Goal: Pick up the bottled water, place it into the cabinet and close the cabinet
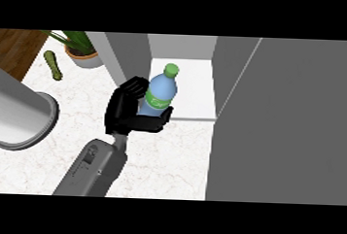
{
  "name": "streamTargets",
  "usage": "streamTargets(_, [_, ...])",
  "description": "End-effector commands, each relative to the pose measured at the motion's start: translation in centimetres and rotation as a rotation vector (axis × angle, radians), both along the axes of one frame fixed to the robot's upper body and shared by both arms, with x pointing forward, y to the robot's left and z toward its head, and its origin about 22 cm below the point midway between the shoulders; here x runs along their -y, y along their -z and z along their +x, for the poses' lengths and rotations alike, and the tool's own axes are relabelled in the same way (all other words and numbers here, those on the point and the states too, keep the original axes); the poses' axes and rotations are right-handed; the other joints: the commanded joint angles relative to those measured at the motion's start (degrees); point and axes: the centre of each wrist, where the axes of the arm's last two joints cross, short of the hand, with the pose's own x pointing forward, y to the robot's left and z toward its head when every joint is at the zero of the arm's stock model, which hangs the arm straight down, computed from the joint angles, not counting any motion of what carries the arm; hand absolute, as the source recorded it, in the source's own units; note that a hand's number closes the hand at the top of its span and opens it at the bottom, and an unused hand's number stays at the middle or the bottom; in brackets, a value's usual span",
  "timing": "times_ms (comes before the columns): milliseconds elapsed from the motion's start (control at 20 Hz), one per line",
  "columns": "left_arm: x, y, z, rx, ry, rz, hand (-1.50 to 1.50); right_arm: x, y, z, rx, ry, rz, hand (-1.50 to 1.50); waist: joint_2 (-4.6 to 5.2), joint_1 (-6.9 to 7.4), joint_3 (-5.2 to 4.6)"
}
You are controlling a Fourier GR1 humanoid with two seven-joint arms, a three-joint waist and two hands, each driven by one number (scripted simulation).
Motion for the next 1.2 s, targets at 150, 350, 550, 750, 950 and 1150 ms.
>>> streamTargets(150, [4.6, -5.5, 5.0, 0.079, -0.003, 0.139, 1.5, 0.0, -0.4, 1.6, 0.013, 0.003, 0.004, -1.5, 0.94, -1.79, 0.22])
streamTargets(350, [5.6, -6.6, 5.3, 0.096, -0.085, 0.176, 1.5, 0.3, 0.0, 0.6, 0.004, -0.047, 0.007, -1.5, 0.95, -2.96, 0.24])
streamTargets(550, [5.4, -4.4, 5.4, 0.053, -0.149, 0.242, 1.5, -0.7, 0.7, 1.6, -0.005, -0.041, 0.024, -1.5, 1.4, -3.47, 0.21])
streamTargets(750, [3.0, -6.0, 6.6, 0.038, -0.182, 0.295, 1.5, -0.2, 0.3, 0.7, 0.0, -0.058, 0.014, -1.5, 1.37, -4.53, 0.25])
streamTargets(950, [4.1, -5.2, 6.4, 0.039, -0.213, 0.346, 1.5, 0.0, 0.2, 1.6, 0.013, -0.06, 0.017, -1.5, 1.67, -4.54, 0.24])
streamTargets(1150, [1.4, -4.7, 7.0, 0.043, -0.289, 0.397, 1.5, -0.4, 0.7, 1.0, 0.002, -0.077, 0.022, -1.5, 1.75, -5.08, 0.21])
